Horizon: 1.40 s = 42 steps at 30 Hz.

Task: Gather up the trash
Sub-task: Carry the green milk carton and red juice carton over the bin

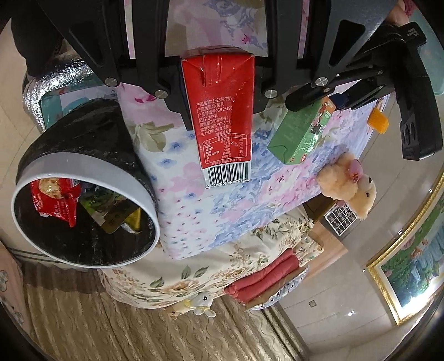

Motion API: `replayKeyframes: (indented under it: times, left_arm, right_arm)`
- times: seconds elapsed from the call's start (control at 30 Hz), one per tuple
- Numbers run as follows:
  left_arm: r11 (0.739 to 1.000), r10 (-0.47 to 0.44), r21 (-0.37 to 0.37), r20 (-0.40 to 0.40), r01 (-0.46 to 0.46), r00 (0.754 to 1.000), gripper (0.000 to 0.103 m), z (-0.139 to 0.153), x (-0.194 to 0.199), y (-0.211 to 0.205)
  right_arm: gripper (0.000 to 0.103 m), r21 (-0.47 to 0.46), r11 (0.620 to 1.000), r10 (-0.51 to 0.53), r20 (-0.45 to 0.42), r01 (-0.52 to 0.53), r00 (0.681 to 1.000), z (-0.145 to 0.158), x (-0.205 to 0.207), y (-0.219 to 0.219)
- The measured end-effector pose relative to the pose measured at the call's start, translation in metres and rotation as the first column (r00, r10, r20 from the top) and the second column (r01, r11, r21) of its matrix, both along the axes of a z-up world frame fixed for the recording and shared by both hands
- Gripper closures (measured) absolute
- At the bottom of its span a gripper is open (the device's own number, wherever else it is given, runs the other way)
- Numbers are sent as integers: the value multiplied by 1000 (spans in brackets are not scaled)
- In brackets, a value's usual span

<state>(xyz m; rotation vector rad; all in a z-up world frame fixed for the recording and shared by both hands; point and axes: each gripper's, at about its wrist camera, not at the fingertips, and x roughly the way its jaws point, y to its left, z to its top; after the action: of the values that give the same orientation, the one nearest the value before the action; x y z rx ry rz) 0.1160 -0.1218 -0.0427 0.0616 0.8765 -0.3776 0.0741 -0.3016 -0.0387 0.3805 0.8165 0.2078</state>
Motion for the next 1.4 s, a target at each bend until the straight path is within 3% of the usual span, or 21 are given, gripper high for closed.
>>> replayKeyframes:
  times: [1.4]
  left_arm:
    - [989,-151,9,50,151,987,56,29,5,-74]
  right_arm:
    - [73,-10,993,-116,43,117,992,29,-2,-80]
